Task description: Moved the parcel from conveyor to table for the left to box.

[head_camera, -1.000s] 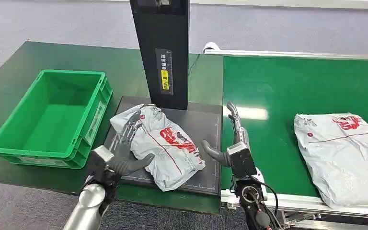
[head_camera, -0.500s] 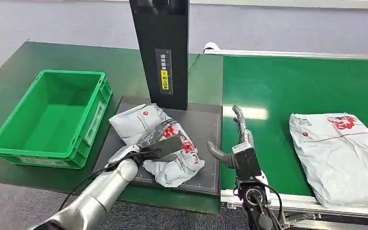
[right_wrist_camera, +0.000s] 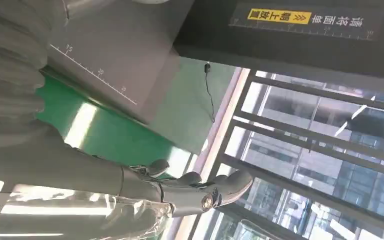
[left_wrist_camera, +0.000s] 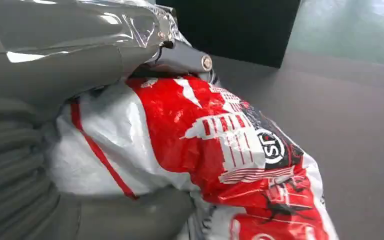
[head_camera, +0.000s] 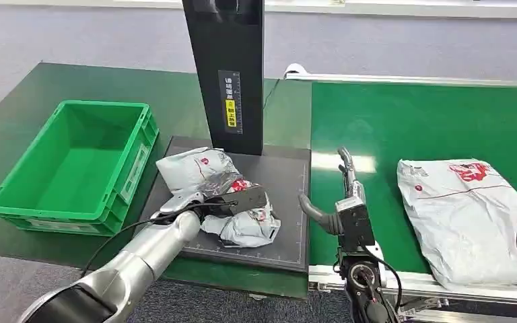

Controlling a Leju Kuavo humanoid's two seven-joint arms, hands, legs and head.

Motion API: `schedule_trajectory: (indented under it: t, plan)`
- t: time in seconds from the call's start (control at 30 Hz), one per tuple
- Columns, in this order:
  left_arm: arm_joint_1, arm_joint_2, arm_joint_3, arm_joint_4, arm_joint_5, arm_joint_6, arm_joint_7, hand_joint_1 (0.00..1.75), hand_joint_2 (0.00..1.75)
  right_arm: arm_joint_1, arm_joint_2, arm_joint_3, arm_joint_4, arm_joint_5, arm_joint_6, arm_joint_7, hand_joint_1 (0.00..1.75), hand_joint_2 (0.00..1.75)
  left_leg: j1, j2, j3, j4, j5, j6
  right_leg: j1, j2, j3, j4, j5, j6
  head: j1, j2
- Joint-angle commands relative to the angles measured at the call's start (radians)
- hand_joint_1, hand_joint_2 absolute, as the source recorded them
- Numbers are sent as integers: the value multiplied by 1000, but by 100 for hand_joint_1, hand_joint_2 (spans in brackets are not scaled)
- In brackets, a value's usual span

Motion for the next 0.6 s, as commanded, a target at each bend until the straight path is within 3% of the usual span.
schedule_trajectory:
  t: [0.03, 0.33, 0.53, 0.6]
  plan:
    - [28, 24, -13, 90, 14, -2, -14, 175, 175, 1, 14, -28, -9, 3, 0, 10, 0, 175, -1, 2, 1, -2, 0, 0, -1, 4, -1, -1, 1, 0, 0, 0]
    - [118, 20, 102, -111, 103, 101, -157, 175, 175, 68, -10, -53, -95, 14, 18, 20, 0, 175, -1, 1, -2, -2, 1, 0, -1, 2, -3, -1, 1, 0, 0, 0]
    - [241, 72, 113, -478, 108, 421, -296, 175, 175, 126, -22, -76, -183, -5, 8, 17, 0, 175, -1, 0, -7, 0, 0, 0, 0, 2, -9, 0, 0, 0, 0, 0]
    - [298, 109, 109, -647, 39, 649, -376, 175, 175, 125, -22, -75, -181, -10, 10, 18, 0, 175, 0, 1, -10, 1, -1, 0, 0, 3, -11, 1, 0, 0, 0, 0]
